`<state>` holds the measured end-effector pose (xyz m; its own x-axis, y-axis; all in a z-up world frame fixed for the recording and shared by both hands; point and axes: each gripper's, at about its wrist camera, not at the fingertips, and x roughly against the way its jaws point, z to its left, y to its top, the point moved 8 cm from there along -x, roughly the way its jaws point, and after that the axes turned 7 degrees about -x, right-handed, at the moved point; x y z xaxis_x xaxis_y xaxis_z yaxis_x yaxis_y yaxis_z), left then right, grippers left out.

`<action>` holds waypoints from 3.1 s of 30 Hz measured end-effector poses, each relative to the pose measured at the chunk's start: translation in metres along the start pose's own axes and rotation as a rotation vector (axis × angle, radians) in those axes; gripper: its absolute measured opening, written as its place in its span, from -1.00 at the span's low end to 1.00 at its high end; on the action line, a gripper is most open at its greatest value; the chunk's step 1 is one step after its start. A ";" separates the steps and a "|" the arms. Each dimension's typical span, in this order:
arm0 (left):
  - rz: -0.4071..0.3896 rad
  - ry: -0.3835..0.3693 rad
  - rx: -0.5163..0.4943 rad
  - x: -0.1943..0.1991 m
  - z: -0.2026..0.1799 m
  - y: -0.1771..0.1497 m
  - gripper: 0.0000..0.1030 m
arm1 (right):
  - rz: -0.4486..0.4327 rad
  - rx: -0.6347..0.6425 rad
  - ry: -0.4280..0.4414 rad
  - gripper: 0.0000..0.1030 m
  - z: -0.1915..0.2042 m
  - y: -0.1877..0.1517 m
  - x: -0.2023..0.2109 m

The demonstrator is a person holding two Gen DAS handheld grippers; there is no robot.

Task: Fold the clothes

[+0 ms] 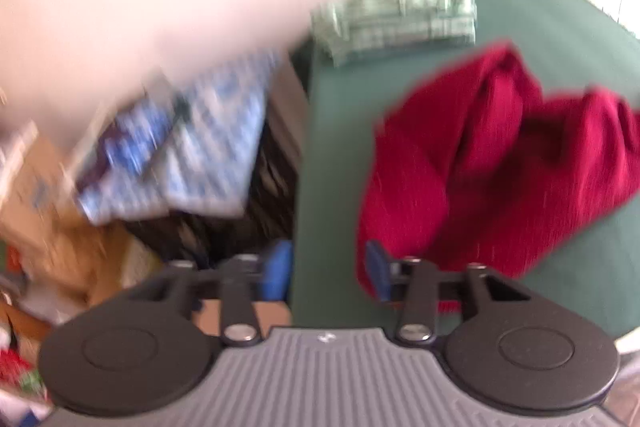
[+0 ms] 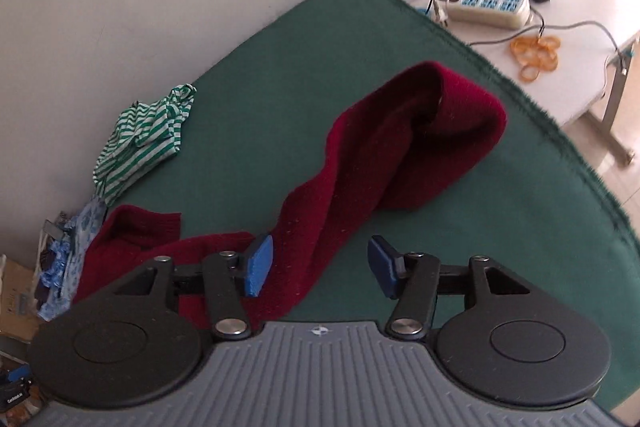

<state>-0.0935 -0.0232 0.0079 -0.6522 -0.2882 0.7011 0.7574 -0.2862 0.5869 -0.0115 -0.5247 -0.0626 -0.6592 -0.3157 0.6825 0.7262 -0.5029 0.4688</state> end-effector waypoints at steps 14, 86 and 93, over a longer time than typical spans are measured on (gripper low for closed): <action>0.080 -0.189 -0.102 -0.066 -0.087 0.005 -0.61 | 0.151 0.744 0.103 -0.92 0.144 -0.077 -0.121; 0.041 -0.404 -0.362 -0.036 -0.186 -0.022 0.87 | 0.157 0.183 -0.002 -0.12 0.020 -0.129 0.000; 0.000 -0.414 -0.407 -0.012 -0.172 -0.024 -0.71 | 0.063 0.098 0.167 -0.67 0.031 -0.104 0.021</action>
<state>-0.1088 -0.1699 -0.0843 -0.5233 0.0697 0.8493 0.6312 -0.6378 0.4413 -0.0944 -0.4539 -0.0793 -0.6290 -0.4776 0.6134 0.7773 -0.3994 0.4861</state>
